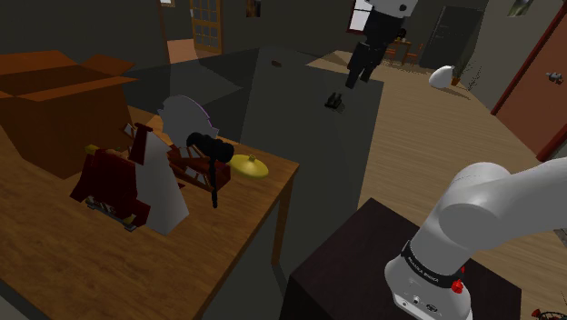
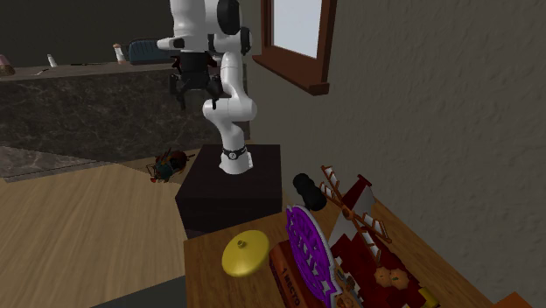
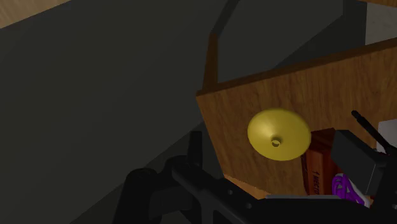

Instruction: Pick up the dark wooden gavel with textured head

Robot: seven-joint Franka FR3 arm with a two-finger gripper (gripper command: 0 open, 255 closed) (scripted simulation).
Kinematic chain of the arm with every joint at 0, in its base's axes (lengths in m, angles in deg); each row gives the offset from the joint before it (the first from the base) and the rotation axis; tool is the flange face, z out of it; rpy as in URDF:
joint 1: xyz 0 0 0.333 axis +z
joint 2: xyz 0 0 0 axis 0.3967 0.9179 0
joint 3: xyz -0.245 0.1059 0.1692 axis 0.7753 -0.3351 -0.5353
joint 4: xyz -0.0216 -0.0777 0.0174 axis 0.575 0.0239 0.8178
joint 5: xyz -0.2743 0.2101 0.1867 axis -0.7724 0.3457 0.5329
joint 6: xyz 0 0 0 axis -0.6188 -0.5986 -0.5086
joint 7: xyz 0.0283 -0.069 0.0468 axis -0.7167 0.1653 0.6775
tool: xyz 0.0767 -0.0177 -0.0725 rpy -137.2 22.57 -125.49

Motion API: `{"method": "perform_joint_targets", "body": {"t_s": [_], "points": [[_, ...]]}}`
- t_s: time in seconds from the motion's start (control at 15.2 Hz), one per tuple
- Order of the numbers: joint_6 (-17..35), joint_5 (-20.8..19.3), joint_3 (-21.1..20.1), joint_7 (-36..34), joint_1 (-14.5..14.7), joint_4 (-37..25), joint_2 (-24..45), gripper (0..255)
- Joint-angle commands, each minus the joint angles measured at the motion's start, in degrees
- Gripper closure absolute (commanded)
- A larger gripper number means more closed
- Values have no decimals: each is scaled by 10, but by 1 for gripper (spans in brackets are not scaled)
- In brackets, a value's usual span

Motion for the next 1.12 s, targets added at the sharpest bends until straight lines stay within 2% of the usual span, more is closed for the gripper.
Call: {"method": "perform_joint_targets", "body": {"t_s": [0.0,0.59,1.06], "points": [[0,0,0,0,0,0,0,0],[69,19,-99,-97,27,-34,116,0],[108,4,-172,-177,39,-98,233,0]]}}
